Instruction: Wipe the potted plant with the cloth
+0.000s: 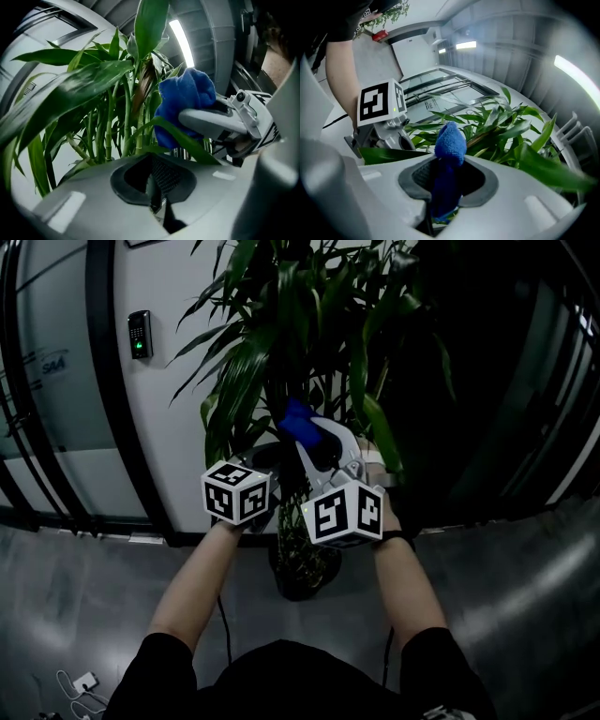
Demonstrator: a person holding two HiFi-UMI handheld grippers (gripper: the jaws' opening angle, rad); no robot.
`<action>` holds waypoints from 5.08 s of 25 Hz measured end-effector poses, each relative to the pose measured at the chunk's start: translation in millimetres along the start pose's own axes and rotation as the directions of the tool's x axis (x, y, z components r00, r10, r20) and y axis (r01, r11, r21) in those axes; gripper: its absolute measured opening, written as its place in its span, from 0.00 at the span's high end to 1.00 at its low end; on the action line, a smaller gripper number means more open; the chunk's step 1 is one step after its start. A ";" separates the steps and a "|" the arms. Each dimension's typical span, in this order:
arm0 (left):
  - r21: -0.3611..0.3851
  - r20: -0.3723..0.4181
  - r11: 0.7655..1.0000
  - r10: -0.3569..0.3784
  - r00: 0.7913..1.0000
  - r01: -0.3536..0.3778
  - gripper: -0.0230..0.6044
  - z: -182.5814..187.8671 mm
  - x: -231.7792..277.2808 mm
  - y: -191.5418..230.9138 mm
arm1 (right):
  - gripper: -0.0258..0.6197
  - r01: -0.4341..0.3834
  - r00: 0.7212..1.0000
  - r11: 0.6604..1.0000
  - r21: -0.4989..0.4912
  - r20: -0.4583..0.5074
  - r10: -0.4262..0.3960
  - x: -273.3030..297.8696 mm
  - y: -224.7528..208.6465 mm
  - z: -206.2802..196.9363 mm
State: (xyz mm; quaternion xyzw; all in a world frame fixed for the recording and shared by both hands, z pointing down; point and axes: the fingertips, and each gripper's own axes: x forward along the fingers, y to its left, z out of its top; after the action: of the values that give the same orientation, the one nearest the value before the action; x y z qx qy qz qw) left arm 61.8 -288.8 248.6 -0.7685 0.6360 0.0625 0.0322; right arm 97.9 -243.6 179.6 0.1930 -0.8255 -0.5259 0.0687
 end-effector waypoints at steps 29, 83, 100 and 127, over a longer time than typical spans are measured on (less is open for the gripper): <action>-0.189 0.074 0.982 0.036 0.997 -0.022 0.95 -16.4 6.0 6.4 | 0.79 -0.163 0.986 0.986 0.015 0.021 0.163 -33.6 86.7 -39.5; -0.232 -0.086 0.883 0.399 0.913 -0.408 0.95 -166.3 -199.7 94.2 | 0.79 -0.107 0.993 0.896 0.430 0.002 0.117 -47.2 215.3 -38.5; -0.063 -0.084 0.940 -0.340 0.937 0.336 0.95 -74.5 -111.2 141.7 | 0.79 0.431 0.868 0.894 0.125 -0.328 -0.373 21.5 124.1 79.1; -0.195 0.105 0.805 -0.550 0.829 0.560 0.95 2.5 -72.7 98.7 | 0.79 0.256 0.942 0.959 0.124 -0.255 -0.219 111.8 84.7 88.6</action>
State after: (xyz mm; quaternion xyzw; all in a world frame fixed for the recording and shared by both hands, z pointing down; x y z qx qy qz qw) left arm -48.5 -236.3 259.0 -0.9179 0.3722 0.1362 -0.0216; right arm -53.4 -181.2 206.5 0.3578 -0.8203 -0.4374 0.0881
